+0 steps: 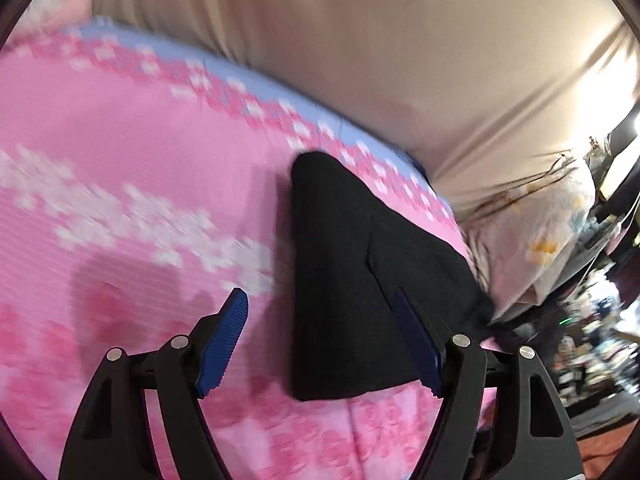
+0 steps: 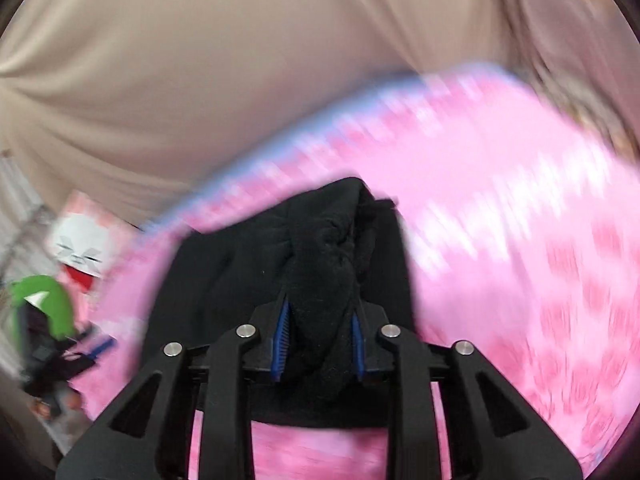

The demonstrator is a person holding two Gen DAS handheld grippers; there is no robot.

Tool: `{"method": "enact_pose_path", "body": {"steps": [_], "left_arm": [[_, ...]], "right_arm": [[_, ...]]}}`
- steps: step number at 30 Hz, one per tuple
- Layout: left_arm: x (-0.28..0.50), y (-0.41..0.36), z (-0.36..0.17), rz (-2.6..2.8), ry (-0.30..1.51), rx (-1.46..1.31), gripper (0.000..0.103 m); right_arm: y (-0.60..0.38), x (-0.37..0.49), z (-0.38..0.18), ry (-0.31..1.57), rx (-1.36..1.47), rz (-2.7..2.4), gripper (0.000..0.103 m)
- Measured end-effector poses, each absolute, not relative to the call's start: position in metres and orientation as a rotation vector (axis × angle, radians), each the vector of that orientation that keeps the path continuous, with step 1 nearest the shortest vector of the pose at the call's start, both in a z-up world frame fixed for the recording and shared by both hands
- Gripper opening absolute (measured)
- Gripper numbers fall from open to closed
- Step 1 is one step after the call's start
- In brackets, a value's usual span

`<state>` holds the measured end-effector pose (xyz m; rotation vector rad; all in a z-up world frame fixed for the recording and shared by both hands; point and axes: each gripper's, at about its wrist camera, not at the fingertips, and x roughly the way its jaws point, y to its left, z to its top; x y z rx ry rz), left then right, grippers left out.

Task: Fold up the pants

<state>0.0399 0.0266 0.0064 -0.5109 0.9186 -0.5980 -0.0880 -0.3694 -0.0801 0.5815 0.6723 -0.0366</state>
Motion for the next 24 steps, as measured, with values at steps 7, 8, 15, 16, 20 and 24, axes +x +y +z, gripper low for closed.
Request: {"method": "enact_pose_path", "body": {"steps": [7, 8, 15, 16, 20, 24], "left_arm": [[0.067, 0.010, -0.030, -0.527, 1.029, -0.604, 0.072], [0.069, 0.010, -0.036, -0.512, 1.046, -0.622, 0.073], [0.083, -0.010, -0.041, -0.609, 1.060, -0.624, 0.037], [0.086, -0.014, -0.044, -0.643, 1.090, -0.620, 0.028], [0.077, 0.003, -0.020, -0.686, 1.008, -0.623, 0.016], [0.058, 0.049, 0.003, -0.648, 0.957, -0.599, 0.017]], "right_arm": [[-0.385, -0.114, -0.059, 0.558, 0.598, -0.053, 0.073], [-0.388, -0.115, -0.061, 0.565, 0.606, -0.053, 0.074], [-0.392, -0.091, -0.105, 0.669, 0.773, 0.049, 0.067], [-0.387, -0.088, -0.104, 0.675, 0.763, 0.048, 0.057], [-0.363, -0.089, -0.077, 0.636, 0.681, 0.046, 0.042], [-0.323, -0.089, -0.063, 0.660, 0.630, 0.153, 0.047]]}}
